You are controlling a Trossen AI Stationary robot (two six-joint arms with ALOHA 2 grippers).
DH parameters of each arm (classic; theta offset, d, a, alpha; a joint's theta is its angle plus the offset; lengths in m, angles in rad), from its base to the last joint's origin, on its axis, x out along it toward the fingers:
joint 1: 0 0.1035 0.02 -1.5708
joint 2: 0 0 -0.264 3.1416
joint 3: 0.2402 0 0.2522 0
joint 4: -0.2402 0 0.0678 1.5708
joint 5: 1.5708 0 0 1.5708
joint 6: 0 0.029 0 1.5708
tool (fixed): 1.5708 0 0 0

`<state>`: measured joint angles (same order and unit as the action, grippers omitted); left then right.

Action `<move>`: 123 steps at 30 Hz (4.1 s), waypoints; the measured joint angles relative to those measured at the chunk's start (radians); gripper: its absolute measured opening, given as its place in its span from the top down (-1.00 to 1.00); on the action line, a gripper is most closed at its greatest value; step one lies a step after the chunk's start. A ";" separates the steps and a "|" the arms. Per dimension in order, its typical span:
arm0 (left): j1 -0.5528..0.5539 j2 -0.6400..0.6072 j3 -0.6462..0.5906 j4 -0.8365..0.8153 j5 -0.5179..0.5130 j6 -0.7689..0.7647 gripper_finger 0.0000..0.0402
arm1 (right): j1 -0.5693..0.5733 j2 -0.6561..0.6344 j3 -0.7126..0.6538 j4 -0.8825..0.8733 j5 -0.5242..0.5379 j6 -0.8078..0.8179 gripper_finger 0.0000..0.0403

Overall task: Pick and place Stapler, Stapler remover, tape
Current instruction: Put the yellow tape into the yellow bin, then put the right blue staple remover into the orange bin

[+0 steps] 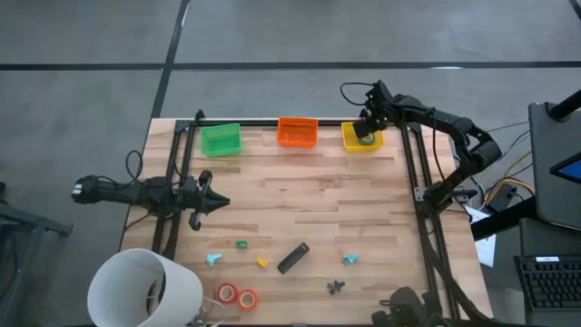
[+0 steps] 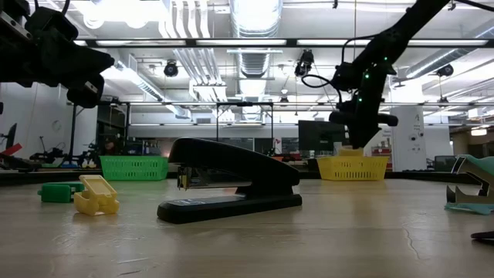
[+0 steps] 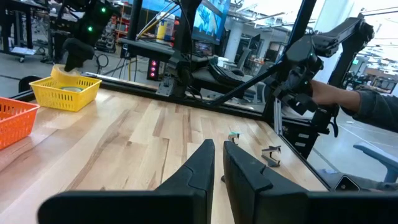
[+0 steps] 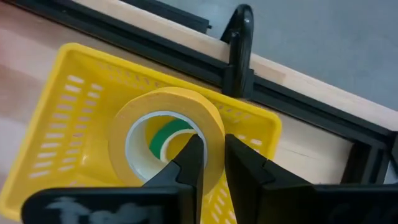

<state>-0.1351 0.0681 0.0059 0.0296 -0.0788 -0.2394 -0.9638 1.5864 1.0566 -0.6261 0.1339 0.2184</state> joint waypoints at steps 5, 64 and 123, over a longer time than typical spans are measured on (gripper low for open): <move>0.000 0.000 0.000 0.000 0.000 0.000 0.82 | -0.010 0.002 -0.026 -0.013 -0.001 0.013 0.77; 0.000 0.000 0.000 0.000 0.000 0.000 0.82 | 0.091 -0.116 -0.052 -0.019 0.095 -0.038 0.06; 0.000 0.000 0.000 0.000 0.000 0.000 0.82 | 1.152 -0.319 -0.373 0.283 -0.453 0.237 0.34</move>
<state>-0.1350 0.0677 0.0059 0.0296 -0.0788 -0.2394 0.1882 1.2678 0.6832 -0.3428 -0.3195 0.4554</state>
